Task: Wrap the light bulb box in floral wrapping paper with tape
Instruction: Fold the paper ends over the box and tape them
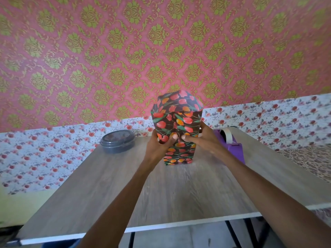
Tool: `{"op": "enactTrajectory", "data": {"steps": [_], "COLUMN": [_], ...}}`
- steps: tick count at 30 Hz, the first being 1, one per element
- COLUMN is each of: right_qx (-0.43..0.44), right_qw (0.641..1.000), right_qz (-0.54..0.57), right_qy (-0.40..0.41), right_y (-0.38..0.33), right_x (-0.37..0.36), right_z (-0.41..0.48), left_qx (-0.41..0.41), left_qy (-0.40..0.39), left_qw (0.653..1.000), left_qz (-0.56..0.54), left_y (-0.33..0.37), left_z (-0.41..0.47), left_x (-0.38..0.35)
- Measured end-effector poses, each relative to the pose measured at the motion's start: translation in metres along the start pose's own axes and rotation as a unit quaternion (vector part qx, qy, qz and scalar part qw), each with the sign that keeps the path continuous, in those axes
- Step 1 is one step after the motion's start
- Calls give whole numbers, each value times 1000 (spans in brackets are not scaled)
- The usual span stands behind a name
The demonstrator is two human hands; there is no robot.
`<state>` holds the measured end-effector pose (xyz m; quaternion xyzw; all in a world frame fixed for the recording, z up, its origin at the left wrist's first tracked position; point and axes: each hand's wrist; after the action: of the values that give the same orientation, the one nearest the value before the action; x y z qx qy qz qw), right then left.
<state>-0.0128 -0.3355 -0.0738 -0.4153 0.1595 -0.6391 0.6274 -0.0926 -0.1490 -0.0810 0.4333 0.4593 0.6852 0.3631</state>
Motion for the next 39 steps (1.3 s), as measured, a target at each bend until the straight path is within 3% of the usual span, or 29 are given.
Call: {"op": "enactTrajectory", "data": {"steps": [4, 12, 17, 30, 39], "right_qx": [-13, -9, -33, -88, -128], "right_qw": [999, 999, 994, 968, 945], "right_qz": [25, 37, 105, -13, -43], "right_qy": [38, 33, 23, 234, 298], "right_y": [-2, -12, -11, -19, -33], "right_x": [-4, -10, -7, -38, -47], "right_z": [-2, -13, -19, -15, -19], "left_qx": [34, 69, 111, 97, 35], "left_qy": [-49, 22, 1, 4, 49], "left_qw": [998, 993, 981, 982, 993], "left_qz": [-12, -89, -159, -164, -100], "left_y": [-5, -6, 1, -4, -4], "left_z": [0, 7, 3, -1, -3], "left_x": [3, -6, -10, -12, -20]}}
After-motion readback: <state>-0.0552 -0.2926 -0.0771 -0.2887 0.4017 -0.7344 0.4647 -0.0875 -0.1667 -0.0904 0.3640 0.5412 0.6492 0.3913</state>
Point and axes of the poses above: each hand's wrist, its own z-axis towards the middle knuckle, its own x-axis out of the back of the hand, y = z × x, and after that the axes turned 12 degrees about x, right-handed
